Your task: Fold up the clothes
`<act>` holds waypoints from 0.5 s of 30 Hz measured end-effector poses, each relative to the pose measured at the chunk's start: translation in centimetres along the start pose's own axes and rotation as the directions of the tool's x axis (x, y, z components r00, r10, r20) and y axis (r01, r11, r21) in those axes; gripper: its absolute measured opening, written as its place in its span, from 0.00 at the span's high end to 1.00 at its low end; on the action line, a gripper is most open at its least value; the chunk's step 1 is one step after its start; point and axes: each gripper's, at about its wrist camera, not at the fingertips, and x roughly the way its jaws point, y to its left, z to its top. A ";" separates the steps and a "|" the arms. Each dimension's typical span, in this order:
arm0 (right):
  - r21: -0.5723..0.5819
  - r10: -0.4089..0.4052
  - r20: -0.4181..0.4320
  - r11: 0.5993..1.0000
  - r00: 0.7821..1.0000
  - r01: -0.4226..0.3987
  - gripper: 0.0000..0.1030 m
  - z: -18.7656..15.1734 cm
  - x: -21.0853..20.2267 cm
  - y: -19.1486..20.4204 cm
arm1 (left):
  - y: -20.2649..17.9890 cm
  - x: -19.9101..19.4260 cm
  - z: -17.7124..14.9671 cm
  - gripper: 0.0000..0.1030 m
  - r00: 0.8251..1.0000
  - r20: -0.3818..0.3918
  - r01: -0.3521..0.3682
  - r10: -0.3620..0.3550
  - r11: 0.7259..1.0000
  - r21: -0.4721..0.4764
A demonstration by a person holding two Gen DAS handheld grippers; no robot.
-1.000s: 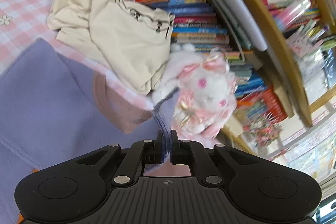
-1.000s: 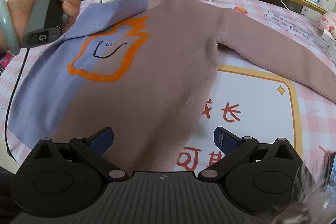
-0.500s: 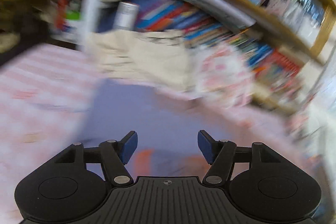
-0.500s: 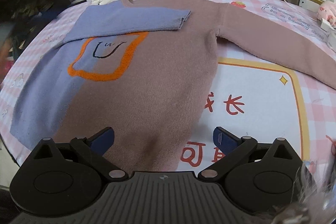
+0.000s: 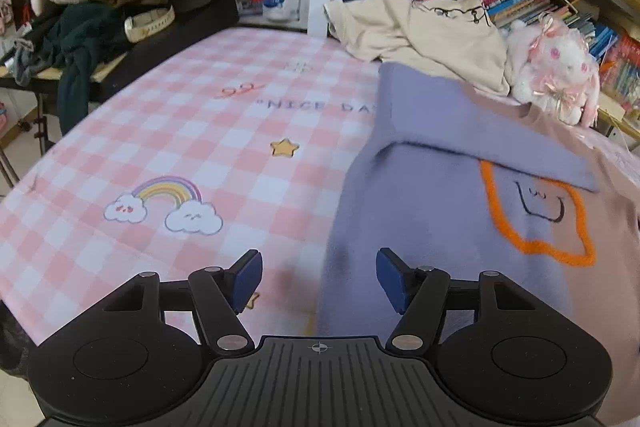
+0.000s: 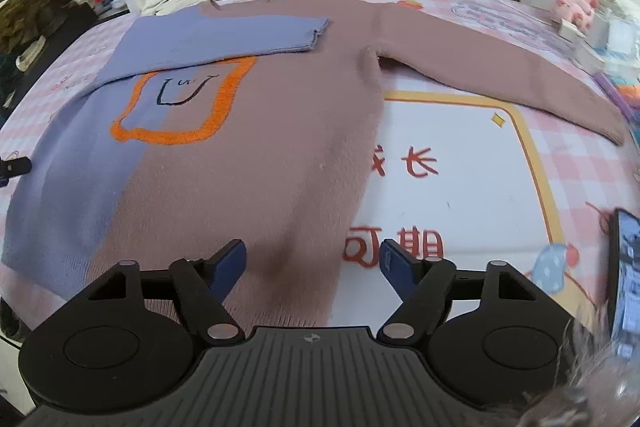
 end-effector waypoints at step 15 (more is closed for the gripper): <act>0.033 -0.014 0.027 0.999 1.000 0.013 0.85 -0.7 -0.3 1.4 | 1.9 1.4 0.0 0.96 0.991 -0.056 0.119 -0.119 0.993 -0.018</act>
